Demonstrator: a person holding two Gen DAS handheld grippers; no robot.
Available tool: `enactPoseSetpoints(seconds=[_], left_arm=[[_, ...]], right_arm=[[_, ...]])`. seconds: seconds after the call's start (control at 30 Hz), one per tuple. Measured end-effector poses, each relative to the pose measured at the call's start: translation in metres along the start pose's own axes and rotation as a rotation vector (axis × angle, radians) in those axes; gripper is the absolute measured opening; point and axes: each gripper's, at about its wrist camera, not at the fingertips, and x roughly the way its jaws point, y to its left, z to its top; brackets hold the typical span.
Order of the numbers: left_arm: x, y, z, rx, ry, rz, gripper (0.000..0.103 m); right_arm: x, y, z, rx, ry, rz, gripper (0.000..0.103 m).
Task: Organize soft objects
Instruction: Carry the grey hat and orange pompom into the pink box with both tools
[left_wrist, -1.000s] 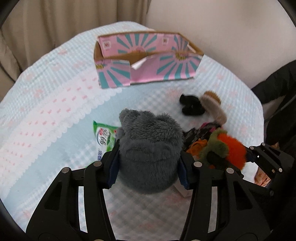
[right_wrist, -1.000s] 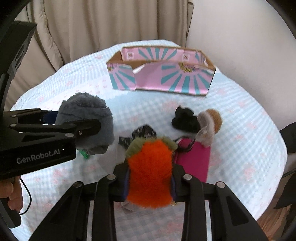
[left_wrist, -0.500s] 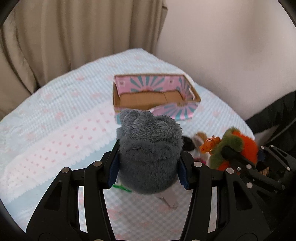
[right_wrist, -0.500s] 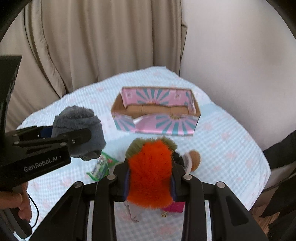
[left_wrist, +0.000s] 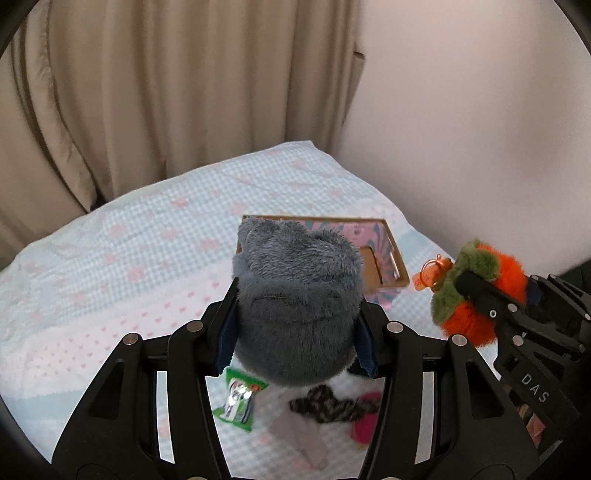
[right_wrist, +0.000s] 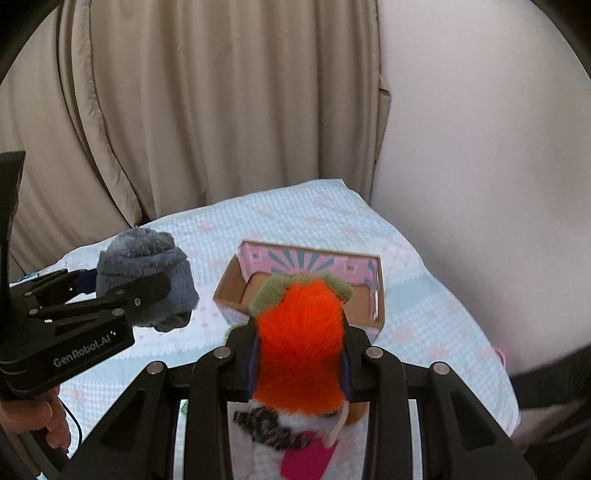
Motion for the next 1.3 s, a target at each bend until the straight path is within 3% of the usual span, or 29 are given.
enactPoseSetpoints(seconds=[0.27, 0.5, 0.73, 1.0, 1.27, 1.3], left_arm=[[0.06, -0.029, 0.046, -0.074, 0.009, 0.062, 0.049], [0.146, -0.038, 0.068, -0.093, 0.083, 0.093, 0.049], [0.233, -0.027, 0.067, -0.107, 0.219, 0.109, 0.049], [0.324, -0.003, 0.054, -0.134, 0.401, 0.126, 0.049], [0.366, -0.001, 0.053, -0.117, 0.493, 0.132, 0.049], [0.371, 0.0, 0.055, -0.116, 0.502, 0.129, 0.053]], right_arm=[[0.058, -0.049, 0.046, -0.068, 0.013, 0.087, 0.03], [0.133, -0.083, 0.065, -0.094, 0.08, 0.133, 0.03], [0.214, -0.105, 0.061, -0.064, 0.183, 0.169, 0.03], [0.283, -0.104, 0.049, -0.096, 0.292, 0.194, 0.031], [0.326, -0.105, 0.045, -0.128, 0.368, 0.195, 0.031], [0.332, -0.105, 0.044, -0.13, 0.383, 0.197, 0.031]])
